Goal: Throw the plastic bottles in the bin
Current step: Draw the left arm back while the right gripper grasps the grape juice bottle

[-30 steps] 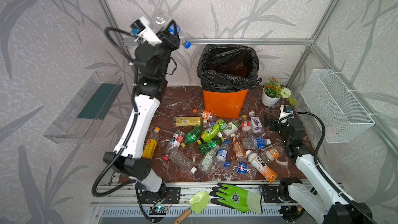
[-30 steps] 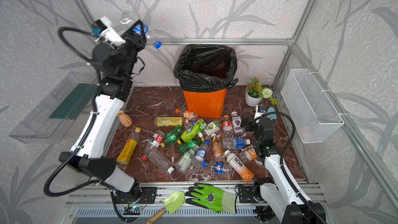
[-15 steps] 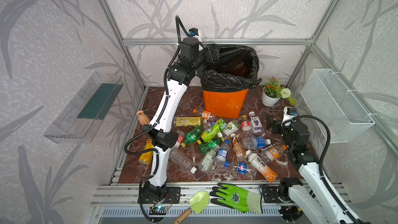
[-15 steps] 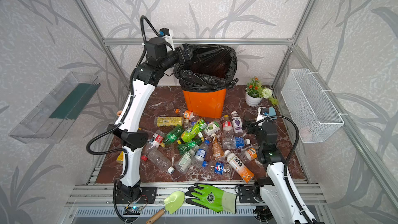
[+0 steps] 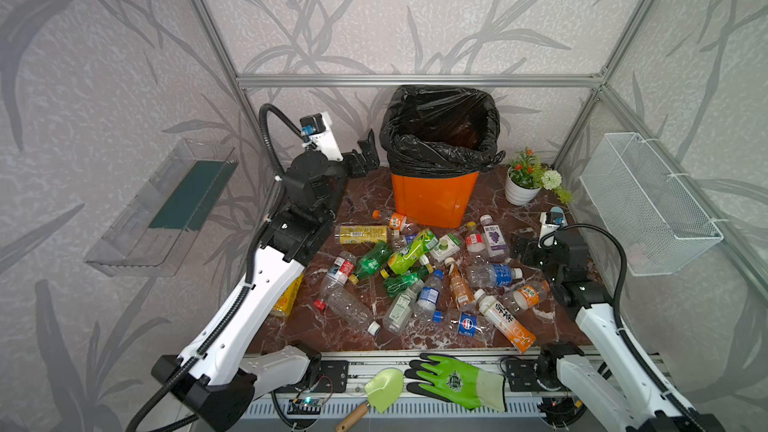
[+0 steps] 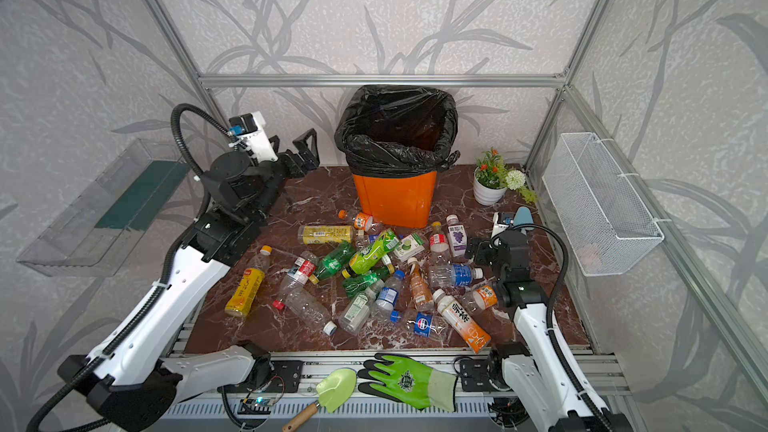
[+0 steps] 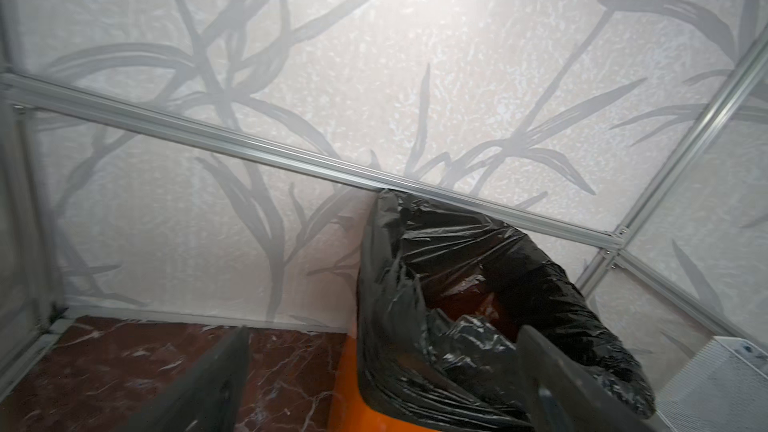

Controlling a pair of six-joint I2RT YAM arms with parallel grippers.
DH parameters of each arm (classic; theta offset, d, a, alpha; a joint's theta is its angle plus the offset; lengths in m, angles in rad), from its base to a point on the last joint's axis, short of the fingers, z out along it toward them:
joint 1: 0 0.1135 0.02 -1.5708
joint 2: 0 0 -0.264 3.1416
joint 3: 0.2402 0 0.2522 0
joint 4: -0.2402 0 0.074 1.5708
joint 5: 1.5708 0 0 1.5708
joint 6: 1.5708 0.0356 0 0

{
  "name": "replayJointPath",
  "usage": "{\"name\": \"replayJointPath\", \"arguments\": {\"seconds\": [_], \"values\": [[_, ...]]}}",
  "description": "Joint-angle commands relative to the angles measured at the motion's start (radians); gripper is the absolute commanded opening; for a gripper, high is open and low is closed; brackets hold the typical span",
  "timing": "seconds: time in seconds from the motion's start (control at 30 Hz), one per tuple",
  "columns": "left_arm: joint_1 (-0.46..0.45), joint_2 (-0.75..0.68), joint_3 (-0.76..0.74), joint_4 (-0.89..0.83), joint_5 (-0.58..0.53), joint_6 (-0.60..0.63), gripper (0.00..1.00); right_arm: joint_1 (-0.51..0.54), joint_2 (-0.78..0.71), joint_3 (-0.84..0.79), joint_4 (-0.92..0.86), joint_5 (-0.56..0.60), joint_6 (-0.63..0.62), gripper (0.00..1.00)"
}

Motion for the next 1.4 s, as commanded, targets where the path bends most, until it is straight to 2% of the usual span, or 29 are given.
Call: {"name": "replayJointPath", "arguments": {"seconds": [0.0, 0.13, 0.27, 0.47, 0.67, 1.17, 1.37], "values": [[0.026, -0.101, -0.122, -0.019, -0.154, 0.024, 0.99, -0.002, 0.063, 0.036, 0.001, -0.055, 0.078, 0.95], [0.107, -0.177, -0.209, -0.141, -0.127, -0.05, 0.99, 0.001, 0.21, 0.107, -0.025, -0.093, 0.05, 0.92], [0.192, -0.22, -0.268, -0.223, -0.075, -0.108, 0.99, 0.026, 0.365, 0.215, -0.12, -0.055, -0.036, 0.9], [0.236, -0.263, -0.342, -0.203, -0.048, -0.127, 0.99, 0.057, 0.591, 0.37, -0.234, -0.027, -0.143, 0.87], [0.261, -0.245, -0.325, -0.269, -0.071, -0.141, 0.99, 0.081, 0.776, 0.503, -0.349, -0.018, -0.207, 0.81], [0.308, -0.202, -0.322, -0.28, -0.031, -0.192, 0.99, 0.095, 0.972, 0.622, -0.392, 0.003, -0.24, 0.76], [0.311, -0.188, -0.317, -0.278, -0.027, -0.205, 0.99, 0.094, 0.939, 0.624, -0.383, 0.042, -0.215, 0.59]]}}
